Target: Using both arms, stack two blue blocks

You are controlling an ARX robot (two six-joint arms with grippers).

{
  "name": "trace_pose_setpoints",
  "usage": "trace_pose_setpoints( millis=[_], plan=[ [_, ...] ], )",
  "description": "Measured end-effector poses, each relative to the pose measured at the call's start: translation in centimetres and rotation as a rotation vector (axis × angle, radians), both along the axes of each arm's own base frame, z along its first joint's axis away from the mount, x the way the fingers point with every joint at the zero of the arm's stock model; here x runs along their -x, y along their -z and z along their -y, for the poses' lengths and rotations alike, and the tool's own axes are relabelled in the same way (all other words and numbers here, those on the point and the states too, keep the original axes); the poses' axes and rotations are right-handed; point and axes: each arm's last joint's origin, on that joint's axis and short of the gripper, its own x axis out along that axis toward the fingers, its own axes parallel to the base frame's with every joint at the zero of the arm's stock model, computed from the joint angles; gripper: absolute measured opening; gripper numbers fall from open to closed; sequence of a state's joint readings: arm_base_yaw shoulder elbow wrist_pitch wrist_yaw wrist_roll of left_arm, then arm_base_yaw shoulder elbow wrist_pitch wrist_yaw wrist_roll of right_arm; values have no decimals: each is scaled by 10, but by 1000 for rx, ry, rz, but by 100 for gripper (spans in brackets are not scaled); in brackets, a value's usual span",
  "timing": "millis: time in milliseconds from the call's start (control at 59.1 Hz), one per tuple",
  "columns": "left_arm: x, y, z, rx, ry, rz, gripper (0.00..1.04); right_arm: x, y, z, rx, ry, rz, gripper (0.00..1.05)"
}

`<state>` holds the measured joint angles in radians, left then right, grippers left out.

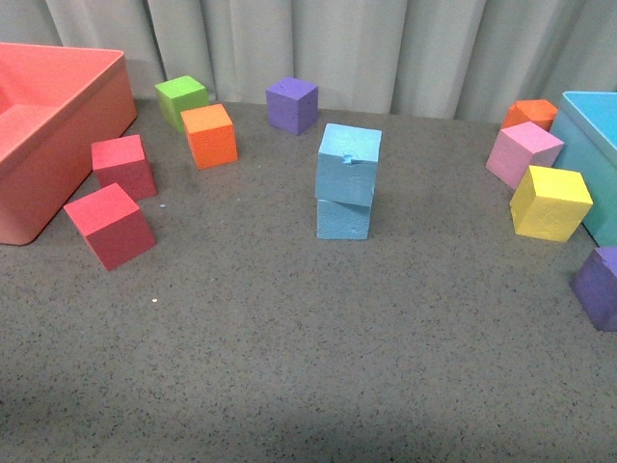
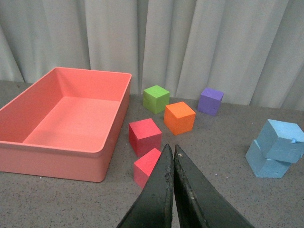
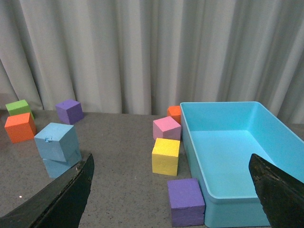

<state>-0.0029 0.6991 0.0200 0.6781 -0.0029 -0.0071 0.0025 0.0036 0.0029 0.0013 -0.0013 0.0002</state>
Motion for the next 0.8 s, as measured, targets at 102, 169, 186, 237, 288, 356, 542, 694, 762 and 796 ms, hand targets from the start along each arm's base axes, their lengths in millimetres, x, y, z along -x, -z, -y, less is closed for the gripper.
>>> trace_pose_setpoints(
  millis=[102, 169, 186, 237, 288, 356, 542, 694, 762, 796],
  plan=[
    [5, -2, 0, 0, 0, 8, 4, 0, 0, 0, 0, 0, 0, 95],
    [8, -4, 0, 0, 0, 11, 4, 0, 0, 0, 0, 0, 0, 95],
    [9, -4, 0, 0, 0, 12, 4, 0, 0, 0, 0, 0, 0, 95],
    [11, -5, 0, 0, 0, 14, 4, 0, 0, 0, 0, 0, 0, 95],
    [13, -5, 0, 0, 0, 15, 4, 0, 0, 0, 0, 0, 0, 95],
    [15, -6, 0, 0, 0, 19, 4, 0, 0, 0, 0, 0, 0, 95],
    [22, -7, 0, 0, 0, 22, 4, 0, 0, 0, 0, 0, 0, 95],
    [26, -7, 0, 0, 0, 23, 4, 0, 0, 0, 0, 0, 0, 95],
    [28, -7, 0, 0, 0, 24, 4, 0, 0, 0, 0, 0, 0, 95],
    [29, -7, 0, 0, 0, 24, 4, 0, 0, 0, 0, 0, 0, 95]
  ],
)
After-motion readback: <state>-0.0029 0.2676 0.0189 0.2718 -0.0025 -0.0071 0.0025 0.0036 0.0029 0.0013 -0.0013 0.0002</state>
